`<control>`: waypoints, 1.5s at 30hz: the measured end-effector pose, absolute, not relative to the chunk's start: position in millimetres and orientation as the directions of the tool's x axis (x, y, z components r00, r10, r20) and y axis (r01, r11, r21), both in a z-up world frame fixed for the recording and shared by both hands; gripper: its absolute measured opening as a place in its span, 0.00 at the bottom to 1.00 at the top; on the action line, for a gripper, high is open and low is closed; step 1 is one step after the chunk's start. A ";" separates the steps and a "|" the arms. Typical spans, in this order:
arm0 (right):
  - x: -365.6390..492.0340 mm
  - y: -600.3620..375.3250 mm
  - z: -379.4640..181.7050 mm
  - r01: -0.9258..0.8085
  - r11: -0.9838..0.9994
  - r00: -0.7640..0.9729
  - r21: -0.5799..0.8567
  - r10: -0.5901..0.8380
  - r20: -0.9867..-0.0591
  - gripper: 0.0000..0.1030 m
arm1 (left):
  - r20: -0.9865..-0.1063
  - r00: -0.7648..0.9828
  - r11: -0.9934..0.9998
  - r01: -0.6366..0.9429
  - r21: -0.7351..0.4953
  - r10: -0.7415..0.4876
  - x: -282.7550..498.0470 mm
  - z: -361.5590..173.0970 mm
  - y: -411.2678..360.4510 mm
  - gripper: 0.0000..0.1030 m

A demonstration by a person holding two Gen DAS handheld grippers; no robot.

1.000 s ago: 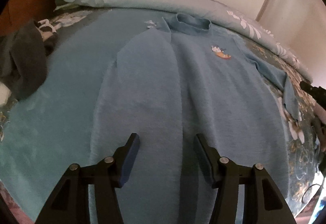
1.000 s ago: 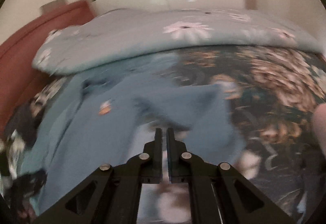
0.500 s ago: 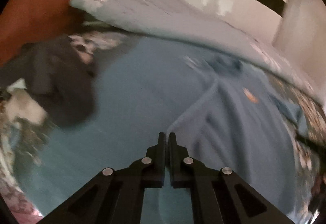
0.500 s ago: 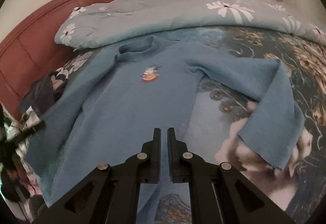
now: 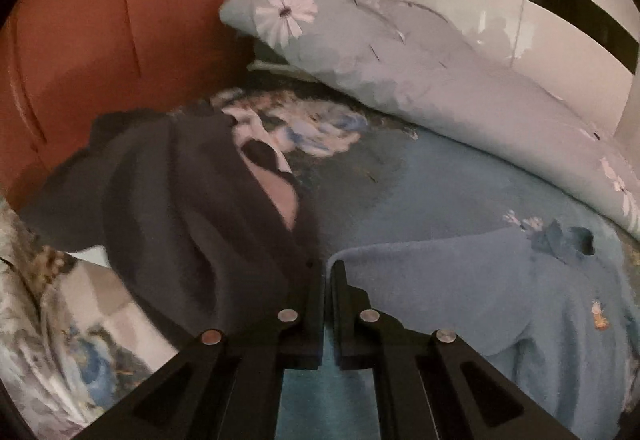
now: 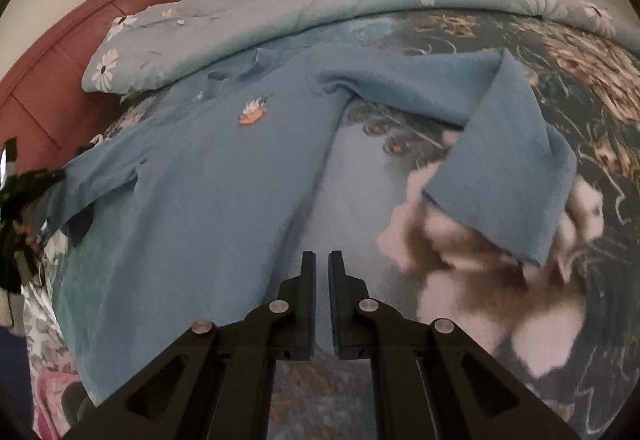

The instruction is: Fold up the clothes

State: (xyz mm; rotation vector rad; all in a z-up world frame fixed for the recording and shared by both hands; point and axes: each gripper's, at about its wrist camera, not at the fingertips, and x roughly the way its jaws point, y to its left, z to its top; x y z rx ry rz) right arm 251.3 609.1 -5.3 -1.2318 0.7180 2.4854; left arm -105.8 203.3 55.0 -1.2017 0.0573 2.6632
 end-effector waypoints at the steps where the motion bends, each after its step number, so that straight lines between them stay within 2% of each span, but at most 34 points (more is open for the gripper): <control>1: 254.9 607.8 -6.0 -0.446 -0.839 -0.597 0.312 0.019 -0.802 0.05 | -0.749 -0.629 -0.971 -0.227 -0.079 0.208 -106.4 53.3 204.9 0.06; 2: 258.6 606.4 -6.7 -0.445 -0.838 -0.594 0.315 0.013 -0.804 0.05 | -0.755 -0.613 -0.965 -0.240 -0.103 0.233 -106.7 51.5 206.5 0.07; 4: 265.9 601.3 -8.7 -0.433 -0.838 -0.591 0.331 -0.013 -0.806 0.05 | -0.758 -0.600 -0.960 -0.252 -0.126 0.257 -98.2 51.3 210.0 0.18; 8: 283.7 581.8 -12.1 -0.389 -0.833 -0.598 0.393 -0.096 -0.796 0.05 | -0.736 -0.597 -0.943 -0.283 -0.177 0.318 -60.9 55.3 210.9 0.32; 9: 287.4 576.2 -13.2 -0.383 -0.832 -0.599 0.402 -0.108 -0.794 0.10 | -0.731 -0.592 -0.935 -0.297 -0.196 0.341 -48.9 55.0 210.5 0.40; 10: 290.6 571.1 -15.1 -0.380 -0.830 -0.595 0.408 -0.118 -0.795 0.19 | -0.725 -0.585 -0.926 -0.311 -0.214 0.363 -37.3 54.5 210.3 0.46; 12: 296.8 560.6 -15.3 -0.363 -0.834 -0.602 0.417 -0.132 -0.787 0.26 | -0.716 -0.570 -0.908 -0.347 -0.236 0.404 -9.7 51.6 211.0 0.49; 20: 307.6 540.7 -9.0 -0.353 -0.871 -0.597 0.343 -0.072 -0.799 0.26 | -0.756 -0.466 -0.855 -0.461 -0.235 0.459 74.6 23.3 221.1 0.50; 22: 317.8 546.0 -3.9 -0.372 -0.864 -0.613 0.339 -0.045 -0.788 0.03 | -0.772 -0.434 -0.850 -0.464 -0.250 0.464 81.9 16.3 220.5 0.50; 29: 353.2 564.7 13.8 -0.437 -0.838 -0.663 0.328 0.053 -0.747 0.03 | -0.790 -0.349 -0.814 -0.499 -0.299 0.504 116.6 6.0 216.7 0.51; 31: 364.3 574.8 8.6 -0.476 -0.819 -0.643 0.321 0.075 -0.763 0.02 | -0.793 -0.324 -0.805 -0.500 -0.320 0.516 119.3 1.7 219.5 0.51; 37: 376.0 588.3 -10.9 -0.540 -0.780 -0.602 0.317 0.094 -0.793 0.01 | -0.805 -0.232 -0.777 -0.500 -0.384 0.547 126.7 -14.8 227.6 0.51; 40: 381.8 593.0 -8.3 -0.519 -0.762 -0.647 0.387 0.054 -0.761 0.01 | -0.806 -0.204 -0.765 -0.504 -0.400 0.556 129.8 -18.9 231.0 0.51; 45: 375.8 593.5 -4.2 -0.476 -0.771 -0.693 0.422 0.033 -0.721 0.02 | -0.804 -0.181 -0.751 -0.515 -0.413 0.567 133.8 -21.4 233.6 0.51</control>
